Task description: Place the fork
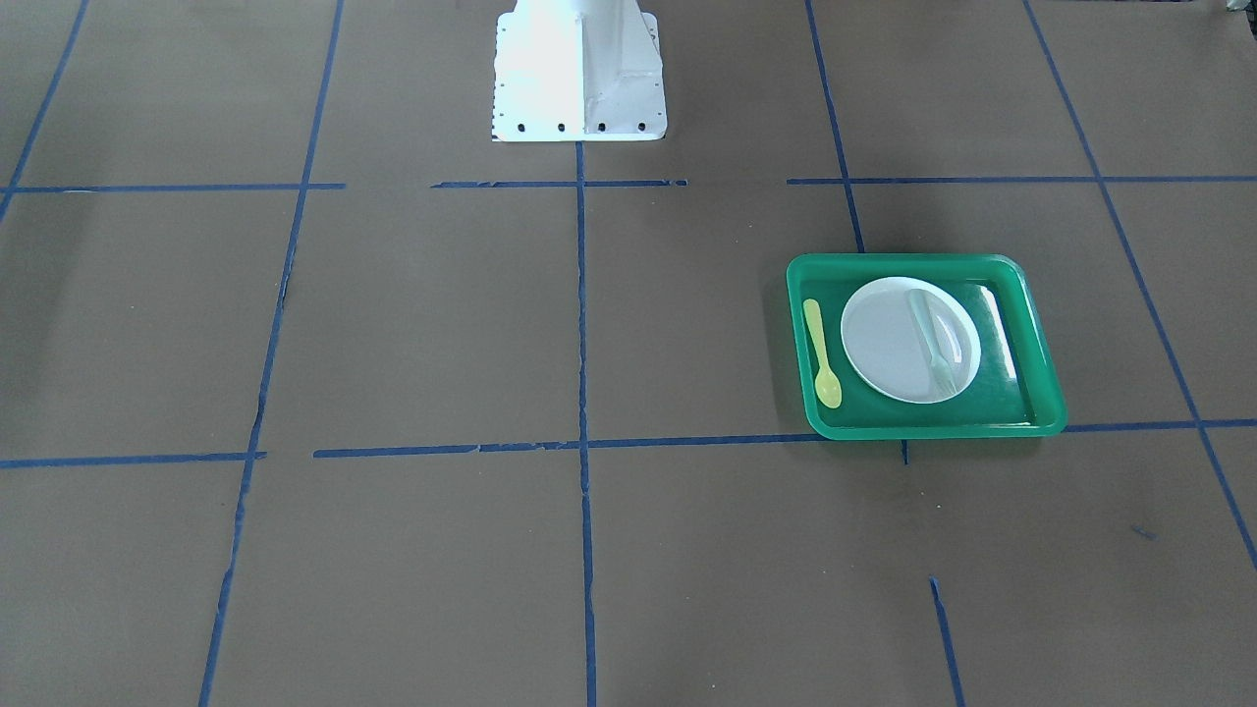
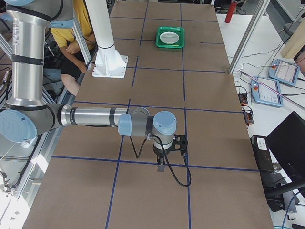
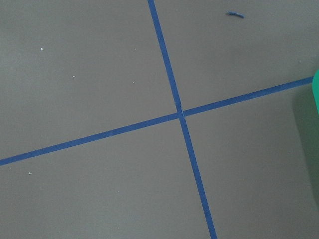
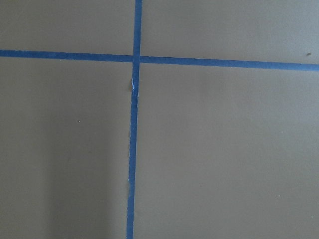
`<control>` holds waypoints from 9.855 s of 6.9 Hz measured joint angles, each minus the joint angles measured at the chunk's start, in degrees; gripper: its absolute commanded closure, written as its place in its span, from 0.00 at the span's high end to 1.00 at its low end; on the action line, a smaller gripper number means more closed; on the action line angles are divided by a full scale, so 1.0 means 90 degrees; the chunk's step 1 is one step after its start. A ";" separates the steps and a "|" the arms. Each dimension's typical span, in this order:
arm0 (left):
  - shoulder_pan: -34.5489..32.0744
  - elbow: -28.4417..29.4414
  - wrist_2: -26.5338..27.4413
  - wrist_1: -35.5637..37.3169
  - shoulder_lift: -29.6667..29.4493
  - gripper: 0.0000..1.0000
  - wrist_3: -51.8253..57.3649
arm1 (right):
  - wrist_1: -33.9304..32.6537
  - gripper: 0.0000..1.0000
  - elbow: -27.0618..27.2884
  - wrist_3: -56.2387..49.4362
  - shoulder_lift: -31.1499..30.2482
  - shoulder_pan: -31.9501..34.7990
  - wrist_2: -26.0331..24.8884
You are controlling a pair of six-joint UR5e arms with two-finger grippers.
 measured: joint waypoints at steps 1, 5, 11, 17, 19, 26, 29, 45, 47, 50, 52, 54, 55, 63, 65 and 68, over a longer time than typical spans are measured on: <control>0.0001 -0.0025 -0.0010 0.0019 0.0018 1.00 0.0013 | 0.0000 1.00 0.0000 -0.0001 0.0000 0.0000 0.0000; -0.0009 -0.0218 0.0000 0.0039 0.0066 1.00 -0.0022 | 0.0000 1.00 0.0000 0.0005 0.0000 0.0000 0.0000; 0.1683 -0.0650 -0.0024 -0.1332 -0.0036 1.00 -0.3180 | 0.0000 1.00 0.0000 -0.0003 0.0000 0.0000 0.0000; 0.4243 -0.0309 0.0493 -0.2304 -0.0673 0.99 -0.6988 | 0.0000 1.00 0.0000 0.0004 0.0000 0.0000 0.0000; 0.4499 -0.0003 0.0504 -0.2316 -0.0888 0.94 -0.7053 | 0.0000 1.00 0.0000 0.0003 0.0000 0.0000 0.0000; 0.4612 0.0388 0.0493 -0.2345 -0.1045 0.53 -0.6958 | 0.0000 1.00 0.0000 -0.0002 0.0000 0.0000 0.0000; 0.4646 0.0439 0.0487 -0.2349 -0.1049 0.00 -0.6953 | 0.0000 1.00 0.0000 0.0005 0.0000 0.0000 0.0000; 0.3694 0.0820 0.0288 -0.2511 -0.0805 0.89 -0.5641 | 0.0000 1.00 0.0000 0.0000 0.0000 0.0000 0.0000; 0.3382 0.0779 0.0281 -0.2497 -0.0775 0.89 -0.5325 | 0.0000 1.00 0.0000 0.0000 0.0000 0.0000 0.0000; 0.1730 0.0951 0.0295 -0.1924 -0.0674 0.90 -0.2745 | 0.0000 1.00 0.0000 -0.0001 0.0000 0.0000 0.0000; 0.0718 0.1153 0.0305 -0.1357 -0.0667 0.90 -0.1377 | 0.0000 1.00 0.0000 -0.0004 0.0000 0.0000 0.0000; 0.0107 0.1200 0.0322 -0.0723 -0.0674 0.89 -0.0512 | 0.0000 1.00 0.0000 0.0002 0.0000 0.0000 0.0000; -0.0116 0.1203 0.0324 -0.0493 -0.0678 0.89 -0.0243 | 0.0000 1.00 0.0000 0.0004 0.0000 0.0000 0.0000; -0.0318 0.0329 0.0287 0.0031 -0.0133 1.00 -0.0013 | 0.0000 1.00 0.0000 -0.0004 0.0000 0.0000 0.0000; -0.0316 0.0245 0.0281 0.0005 -0.0078 1.00 -0.0045 | 0.0000 1.00 0.0000 -0.0003 0.0000 0.0000 0.0000; -0.0313 0.0196 0.0277 0.0044 -0.0046 1.00 -0.0007 | 0.0000 1.00 0.0000 -0.0001 0.0000 0.0000 0.0000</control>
